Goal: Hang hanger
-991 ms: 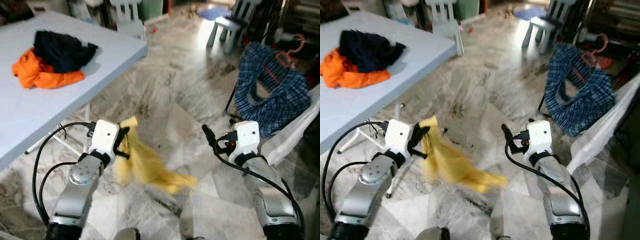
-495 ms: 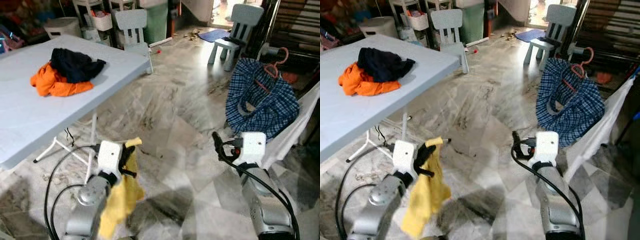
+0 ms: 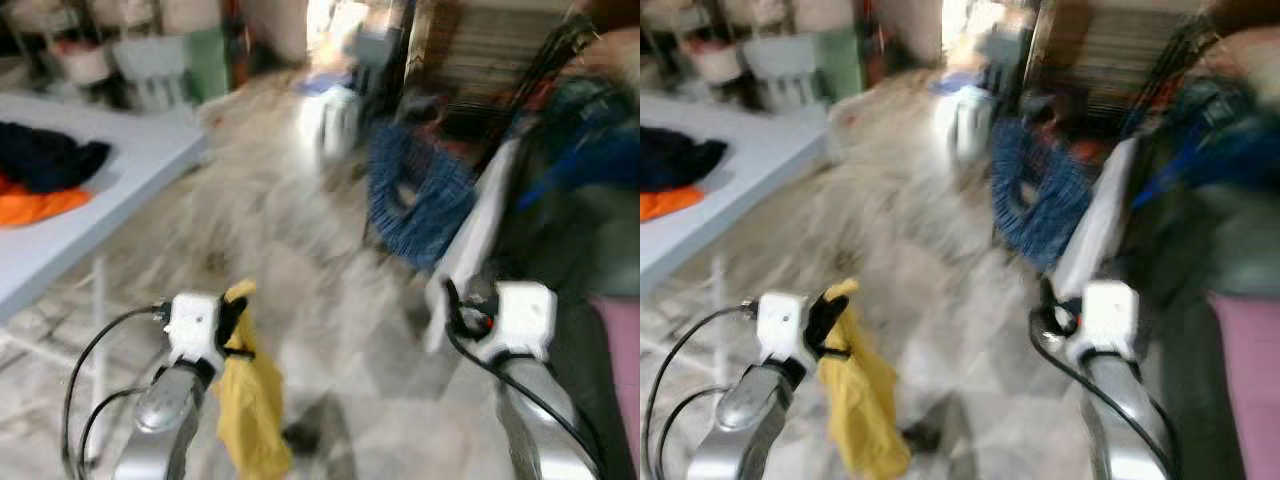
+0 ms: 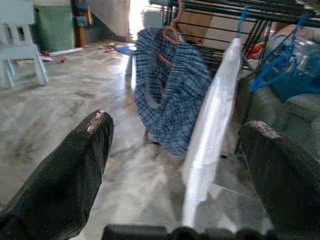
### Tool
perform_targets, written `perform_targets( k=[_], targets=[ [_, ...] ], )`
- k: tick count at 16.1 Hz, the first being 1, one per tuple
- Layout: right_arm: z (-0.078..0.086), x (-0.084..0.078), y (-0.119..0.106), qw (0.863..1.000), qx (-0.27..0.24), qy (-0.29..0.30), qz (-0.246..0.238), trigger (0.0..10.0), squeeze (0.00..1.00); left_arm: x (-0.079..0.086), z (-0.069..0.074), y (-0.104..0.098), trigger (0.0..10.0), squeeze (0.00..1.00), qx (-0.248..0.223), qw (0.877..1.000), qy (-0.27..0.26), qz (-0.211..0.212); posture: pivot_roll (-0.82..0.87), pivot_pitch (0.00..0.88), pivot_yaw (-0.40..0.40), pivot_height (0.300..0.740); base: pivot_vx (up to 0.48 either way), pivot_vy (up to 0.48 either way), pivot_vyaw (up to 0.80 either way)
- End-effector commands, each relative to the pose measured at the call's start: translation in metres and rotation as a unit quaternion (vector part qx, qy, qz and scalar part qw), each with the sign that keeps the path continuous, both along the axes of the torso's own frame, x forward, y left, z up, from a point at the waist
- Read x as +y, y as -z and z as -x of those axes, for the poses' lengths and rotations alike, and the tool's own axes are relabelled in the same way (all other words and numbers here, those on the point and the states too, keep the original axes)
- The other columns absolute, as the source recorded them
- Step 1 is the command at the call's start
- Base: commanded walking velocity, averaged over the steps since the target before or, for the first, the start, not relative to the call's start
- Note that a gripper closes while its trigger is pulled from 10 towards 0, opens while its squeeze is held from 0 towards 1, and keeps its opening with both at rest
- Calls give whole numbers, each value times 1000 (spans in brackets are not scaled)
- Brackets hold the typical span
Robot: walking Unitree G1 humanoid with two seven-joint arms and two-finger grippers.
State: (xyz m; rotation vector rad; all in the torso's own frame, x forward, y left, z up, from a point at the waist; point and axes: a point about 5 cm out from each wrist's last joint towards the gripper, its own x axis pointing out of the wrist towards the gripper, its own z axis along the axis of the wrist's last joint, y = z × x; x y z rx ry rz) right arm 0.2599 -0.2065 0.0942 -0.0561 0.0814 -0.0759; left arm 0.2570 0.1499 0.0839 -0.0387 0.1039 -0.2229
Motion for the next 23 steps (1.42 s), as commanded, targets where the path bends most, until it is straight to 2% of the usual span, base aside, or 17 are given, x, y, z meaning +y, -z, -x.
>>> perform_targets(
  k=[1,5,8,10,12,14,16,18,19,23],
  targets=[
    [-8,9,-11,1000,-17,-14,-5,10000,0,1,1,-3,10000,0,-3,1000,-12,5,-13,41,-32,740,255,262,0],
    [-9,16,-13,1000,-21,-21,-9,10000,0,-10,0,-6,10000,0,-4,1000,-5,12,-12,81,-29,740,263,249,0],
    [-10,19,-16,999,-26,-21,-8,10000,0,-9,-1,-10,10000,0,-7,1000,-6,12,-15,116,-14,740,262,247,0],
    [-12,14,-19,999,-30,-6,-8,10000,0,-5,-1,-8,10000,0,7,1000,-22,11,-21,129,-19,740,120,0,0],
    [-11,10,-18,1000,-28,5,-1,10000,0,-3,5,1,10000,0,32,998,-43,15,-24,128,-14,740,0,0,0],
    [-11,9,-15,1000,-21,12,-2,10000,0,-8,9,3,10000,0,34,999,-32,16,-22,122,-15,740,0,0,-481],
    [-10,14,-12,1000,-16,1,-7,10000,0,-9,7,1,10000,0,33,999,-29,24,-31,114,-9,740,0,0,-800],
    [-7,16,-11,1000,-15,5,-6,10000,0,-9,1,-2,10000,0,29,999,-33,29,-41,116,-9,740,0,0,-800],
    [-6,16,-11,1000,-14,6,-1,10000,0,-8,-6,-8,10000,0,13,999,-19,41,-50,116,-8,740,255,364,-800],
    [-6,13,-12,1000,-16,8,5,10000,0,-6,-12,-10,10000,0,8,999,-21,37,-59,121,-4,740,269,318,-800]
  ],
)
